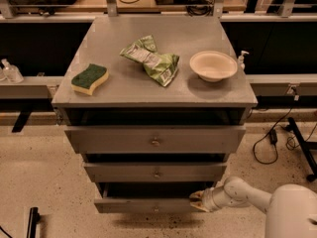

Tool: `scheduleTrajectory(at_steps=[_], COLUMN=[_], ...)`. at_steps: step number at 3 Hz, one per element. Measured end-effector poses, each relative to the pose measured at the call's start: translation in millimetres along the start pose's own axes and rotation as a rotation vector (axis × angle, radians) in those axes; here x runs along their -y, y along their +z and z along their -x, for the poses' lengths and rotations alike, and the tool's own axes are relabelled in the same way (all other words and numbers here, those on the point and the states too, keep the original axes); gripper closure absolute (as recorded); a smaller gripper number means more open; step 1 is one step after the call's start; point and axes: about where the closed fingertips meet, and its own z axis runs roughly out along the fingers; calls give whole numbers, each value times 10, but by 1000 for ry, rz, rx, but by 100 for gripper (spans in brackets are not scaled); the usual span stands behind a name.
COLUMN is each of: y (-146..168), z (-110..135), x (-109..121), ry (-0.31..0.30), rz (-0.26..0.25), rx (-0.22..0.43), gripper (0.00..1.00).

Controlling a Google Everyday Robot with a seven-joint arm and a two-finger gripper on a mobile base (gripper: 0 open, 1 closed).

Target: Open bottom drawer

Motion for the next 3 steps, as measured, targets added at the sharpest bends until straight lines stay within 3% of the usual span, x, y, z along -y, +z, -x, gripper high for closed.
scheduleTrajectory(at_steps=[1,3], y=[0,23], z=[0,9], x=[0,-17], ry=[0,0], rz=[0,4], rx=[0,2], gripper=[85,40])
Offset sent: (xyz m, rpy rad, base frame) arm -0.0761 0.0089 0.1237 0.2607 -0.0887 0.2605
